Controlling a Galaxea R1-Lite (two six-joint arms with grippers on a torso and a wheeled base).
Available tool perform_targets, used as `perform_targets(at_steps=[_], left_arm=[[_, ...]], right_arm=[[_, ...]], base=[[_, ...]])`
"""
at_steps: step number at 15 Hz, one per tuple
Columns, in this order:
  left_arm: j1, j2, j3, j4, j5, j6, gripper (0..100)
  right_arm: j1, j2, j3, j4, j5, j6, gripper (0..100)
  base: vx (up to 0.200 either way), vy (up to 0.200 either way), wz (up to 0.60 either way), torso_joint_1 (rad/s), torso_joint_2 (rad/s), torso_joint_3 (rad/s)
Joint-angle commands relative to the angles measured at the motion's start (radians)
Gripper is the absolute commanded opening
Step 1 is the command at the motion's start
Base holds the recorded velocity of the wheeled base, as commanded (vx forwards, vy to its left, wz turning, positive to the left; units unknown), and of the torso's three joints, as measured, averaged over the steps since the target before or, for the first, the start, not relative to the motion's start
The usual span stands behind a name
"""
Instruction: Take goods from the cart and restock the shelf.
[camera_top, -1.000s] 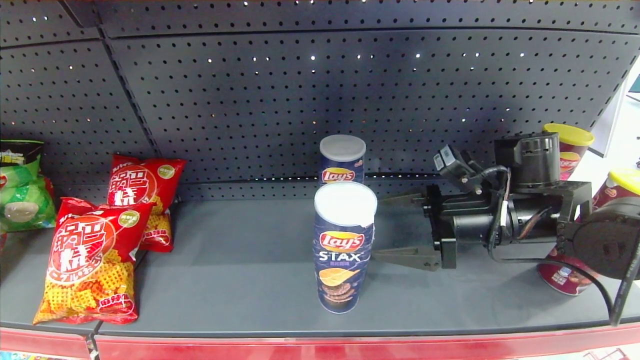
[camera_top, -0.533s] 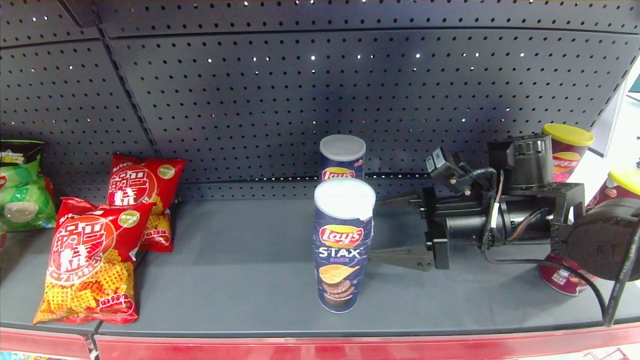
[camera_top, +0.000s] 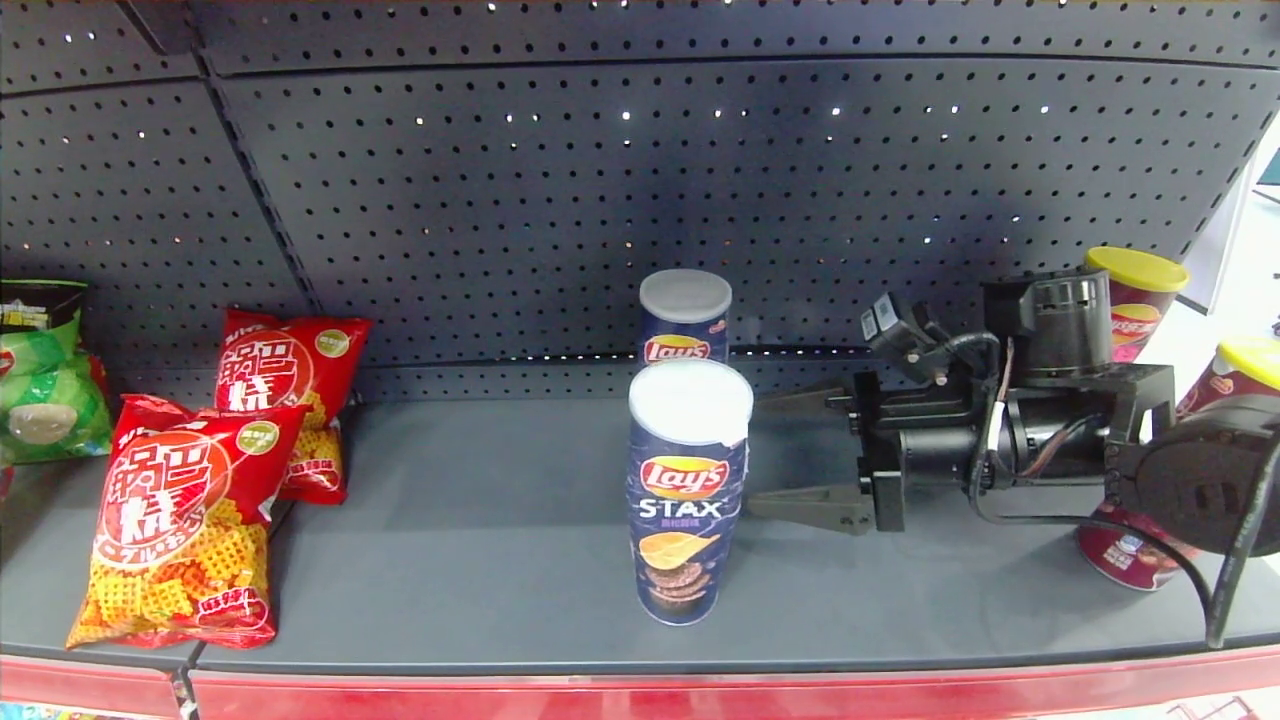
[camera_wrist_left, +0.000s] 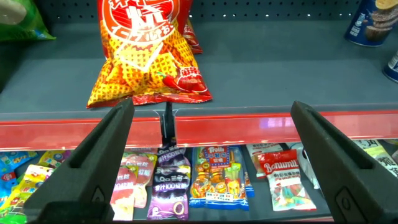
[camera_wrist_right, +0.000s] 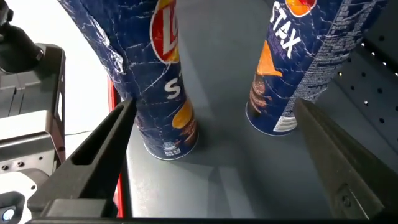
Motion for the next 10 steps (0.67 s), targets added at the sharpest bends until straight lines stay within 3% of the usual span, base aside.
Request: perform_targets(at_steps=[1,10], left_arm=[[0.001,0.001,0.0,0.0,0.0,0.0,100],[0.001,0.001,0.0,0.0,0.0,0.0,100]], right_arm=[[-0.008,-0.003,0.003,0.0,0.002,0.0,100],[0.029,-0.029,0.032,-0.002,0.005,0.0,100]], base=[[0.0,0.0,0.0,0.0,0.0,0.0],[0.0,0.0,0.0,0.0,0.0,0.0]])
